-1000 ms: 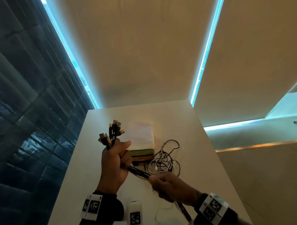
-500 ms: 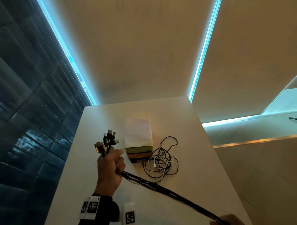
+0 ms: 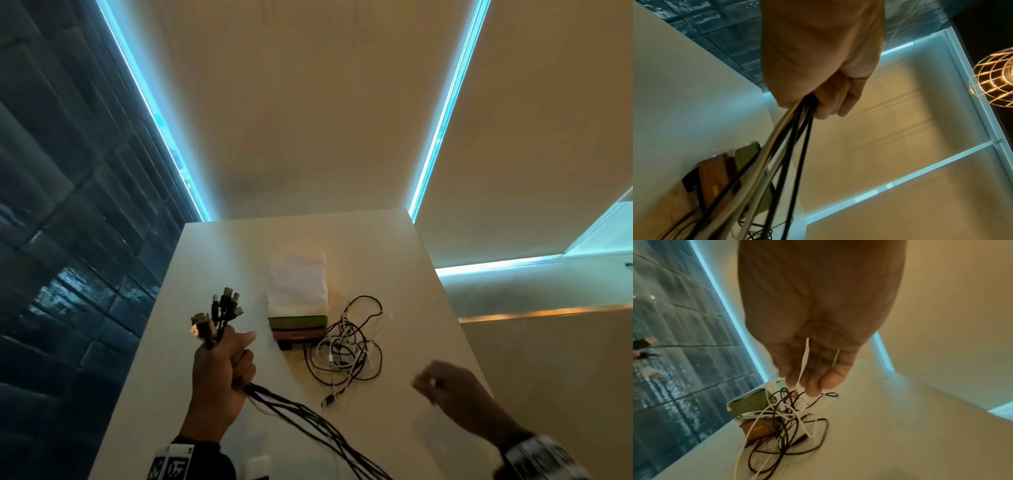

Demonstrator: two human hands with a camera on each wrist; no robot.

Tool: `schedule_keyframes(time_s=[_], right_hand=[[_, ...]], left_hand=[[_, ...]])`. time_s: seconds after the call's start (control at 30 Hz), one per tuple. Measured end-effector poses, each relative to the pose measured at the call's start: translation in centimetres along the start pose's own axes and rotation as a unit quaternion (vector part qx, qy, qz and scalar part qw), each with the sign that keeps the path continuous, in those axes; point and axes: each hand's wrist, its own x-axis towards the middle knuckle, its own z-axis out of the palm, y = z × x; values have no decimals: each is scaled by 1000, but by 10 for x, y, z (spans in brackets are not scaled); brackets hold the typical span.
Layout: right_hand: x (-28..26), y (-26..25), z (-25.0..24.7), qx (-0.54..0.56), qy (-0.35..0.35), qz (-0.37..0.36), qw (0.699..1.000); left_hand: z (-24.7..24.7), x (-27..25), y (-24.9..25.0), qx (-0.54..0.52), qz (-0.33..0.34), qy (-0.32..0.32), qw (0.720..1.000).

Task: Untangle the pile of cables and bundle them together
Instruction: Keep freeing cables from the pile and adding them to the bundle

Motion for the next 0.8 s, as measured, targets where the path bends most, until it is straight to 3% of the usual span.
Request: schedule_keyframes(time_s=[0.03, 0.1, 0.2, 0.43, 0.53, 0.6, 0.63, 0.73, 0.8], right_hand=[[30, -22, 7, 16, 29, -39, 999], [73, -33, 15, -54, 25, -79, 995], [105, -32, 31, -128, -11, -59, 990], [125, -23, 54, -172, -112, -29, 978], [117, -32, 54, -129, 26, 8, 991], [103, -48, 54, -72, 85, -31, 993], [95, -58, 59, -58, 52, -66, 995], [74, -76, 90, -121, -159, -132, 971], [72, -70, 109, -157, -205, -126, 958]], left_hand=[[4, -1, -3, 6, -3, -3, 1000], [12, -4, -7, 15, -8, -15, 1000], [20, -8, -12, 26, -16, -22, 999], [21, -15, -17, 31, -26, -2, 999], [12, -16, -19, 34, -32, 5, 999], [6, -18, -20, 33, -36, 11, 999], [5, -19, -20, 31, -38, 14, 999], [0, -19, -21, 34, -37, 22, 999], [-1, -19, -23, 41, -38, 25, 998]])
